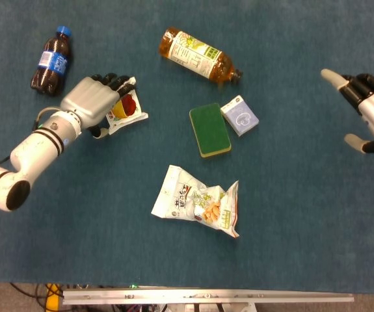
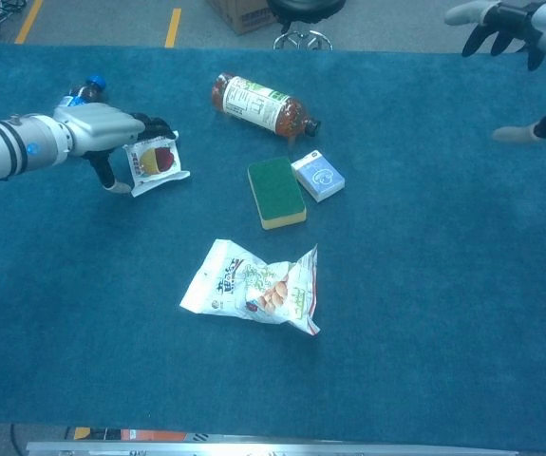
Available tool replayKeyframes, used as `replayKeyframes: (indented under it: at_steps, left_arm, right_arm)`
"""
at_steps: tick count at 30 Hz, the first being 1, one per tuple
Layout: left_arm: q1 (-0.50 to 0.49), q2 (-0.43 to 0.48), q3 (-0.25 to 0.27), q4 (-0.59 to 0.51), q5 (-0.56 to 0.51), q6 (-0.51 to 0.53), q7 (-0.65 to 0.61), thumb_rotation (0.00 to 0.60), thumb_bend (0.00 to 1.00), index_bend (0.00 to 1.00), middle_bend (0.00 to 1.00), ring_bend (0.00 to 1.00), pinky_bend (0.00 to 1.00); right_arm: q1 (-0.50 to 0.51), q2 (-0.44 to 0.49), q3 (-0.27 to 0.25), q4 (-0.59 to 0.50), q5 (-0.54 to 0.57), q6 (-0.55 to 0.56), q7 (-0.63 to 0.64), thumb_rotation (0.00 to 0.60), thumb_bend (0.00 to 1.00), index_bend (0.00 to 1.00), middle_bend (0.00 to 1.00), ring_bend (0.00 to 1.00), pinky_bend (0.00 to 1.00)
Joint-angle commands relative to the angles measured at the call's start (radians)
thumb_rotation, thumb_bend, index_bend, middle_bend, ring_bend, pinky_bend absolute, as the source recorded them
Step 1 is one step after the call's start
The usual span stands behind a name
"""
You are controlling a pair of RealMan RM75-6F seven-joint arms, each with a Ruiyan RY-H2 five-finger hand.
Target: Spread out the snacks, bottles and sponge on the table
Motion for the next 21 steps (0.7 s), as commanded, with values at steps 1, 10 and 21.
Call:
replayKeyframes:
  at_steps: [1, 10, 21]
  left_arm:
    - [-0.021, -0.02, 0.015, 0.026, -0.033, -0.012, 0.02, 0.6, 0.24, 0.02, 0.0, 0.0, 0.15]
    - [-0.054, -0.037, 0.053, 0.042, -0.093, -0.017, 0.055, 0.6, 0.24, 0.08, 0.03, 0.06, 0.15]
    - [-0.068, -0.045, 0.071, 0.028, -0.124, 0.012, 0.054, 0.6, 0.24, 0.28, 0.2, 0.21, 0.2]
  right_arm:
    - [-0.008, 0.003, 0.003, 0.006, -0.007, -0.002, 0.013, 0.6, 0.12, 0.0, 0.29, 0.3, 0.44]
    - [-0.029, 0.003, 0.017, 0.03, -0.022, 0.0, 0.048, 0.6, 0.12, 0.0, 0.29, 0.3, 0.44]
    - [-0.05, 0.007, 0.031, 0.04, -0.04, 0.005, 0.074, 0.6, 0.12, 0.0, 0.29, 0.3, 0.44]
